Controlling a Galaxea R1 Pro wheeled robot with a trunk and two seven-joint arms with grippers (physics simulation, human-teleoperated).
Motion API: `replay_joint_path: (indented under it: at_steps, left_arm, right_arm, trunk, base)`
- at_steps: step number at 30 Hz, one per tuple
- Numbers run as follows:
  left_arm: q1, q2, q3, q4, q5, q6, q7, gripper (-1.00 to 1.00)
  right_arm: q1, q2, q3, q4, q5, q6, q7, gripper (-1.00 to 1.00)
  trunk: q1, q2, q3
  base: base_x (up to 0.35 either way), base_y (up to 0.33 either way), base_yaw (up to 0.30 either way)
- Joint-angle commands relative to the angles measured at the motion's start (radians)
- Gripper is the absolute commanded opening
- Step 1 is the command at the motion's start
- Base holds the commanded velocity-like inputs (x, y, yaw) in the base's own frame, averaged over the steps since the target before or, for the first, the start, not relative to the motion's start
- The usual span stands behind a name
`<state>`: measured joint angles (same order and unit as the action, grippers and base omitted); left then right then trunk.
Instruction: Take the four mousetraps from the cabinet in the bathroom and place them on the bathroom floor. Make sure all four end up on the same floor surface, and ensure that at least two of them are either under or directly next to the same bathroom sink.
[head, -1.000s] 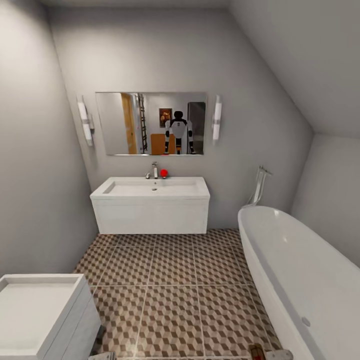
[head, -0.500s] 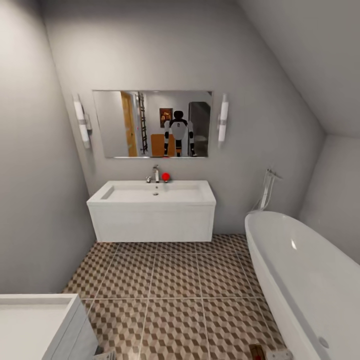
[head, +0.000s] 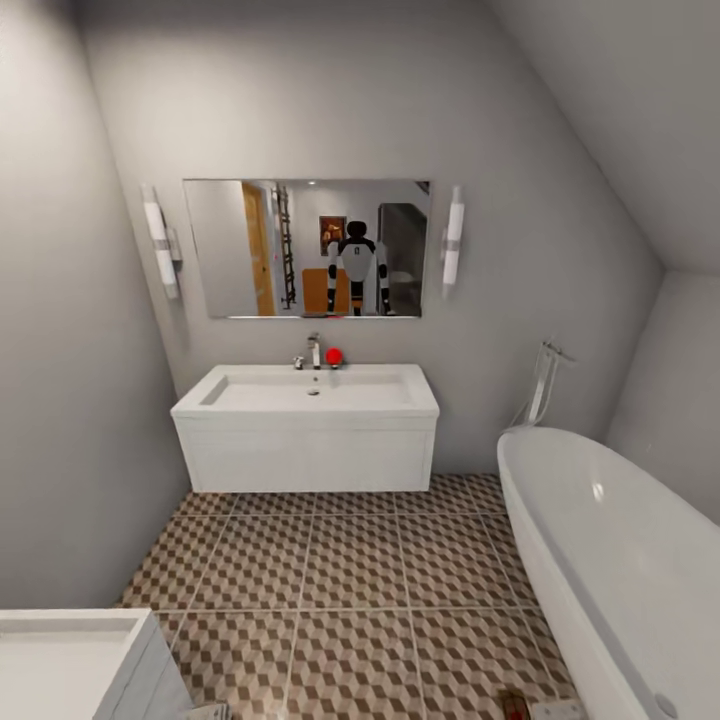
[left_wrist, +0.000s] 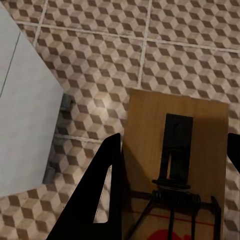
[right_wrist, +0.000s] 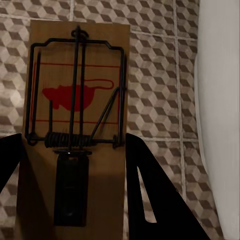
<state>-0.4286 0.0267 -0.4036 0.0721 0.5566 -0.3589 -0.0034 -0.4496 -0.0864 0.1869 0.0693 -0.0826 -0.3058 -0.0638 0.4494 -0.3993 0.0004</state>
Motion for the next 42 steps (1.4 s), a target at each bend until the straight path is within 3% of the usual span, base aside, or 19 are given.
replay_joint_path:
  at_steps: [1, 12, 32, 42]
  left_arm:
    - [-0.001, -0.001, -0.007, 0.003, 0.002, -0.005, 0.003, -1.0]
    - [-0.001, -0.001, -0.007, 0.003, 0.001, -0.004, 0.004, -1.0]
    - [-0.001, 0.001, -0.007, 0.003, 0.0, -0.003, 0.005, -1.0]
    - [-0.001, 0.001, -0.007, 0.003, 0.0, -0.005, 0.003, -1.0]
  right_arm:
    - [-0.001, 0.0, 0.009, 0.004, -0.013, -0.007, 0.002, -1.0]
    - [-0.001, 0.0, 0.009, 0.004, -0.013, -0.007, 0.002, -1.0]
    - [-0.001, 0.0, 0.008, 0.004, -0.011, -0.007, 0.002, -1.0]
    - [-0.001, 0.0, 0.008, 0.004, -0.012, -0.007, 0.002, -1.0]
  trunk:
    - [0.001, -0.001, 0.0]
    - [0.001, -0.001, 0.0]
    - [0.001, -0.001, 0.0]
    - [0.001, -0.001, 0.0]
  base:
    - [0.132, 0.202, 0.0]
    - [0.254, 0.151, 0.0]
    - [0.323, -0.121, 0.0]
    - [0.056, -0.013, 0.0]
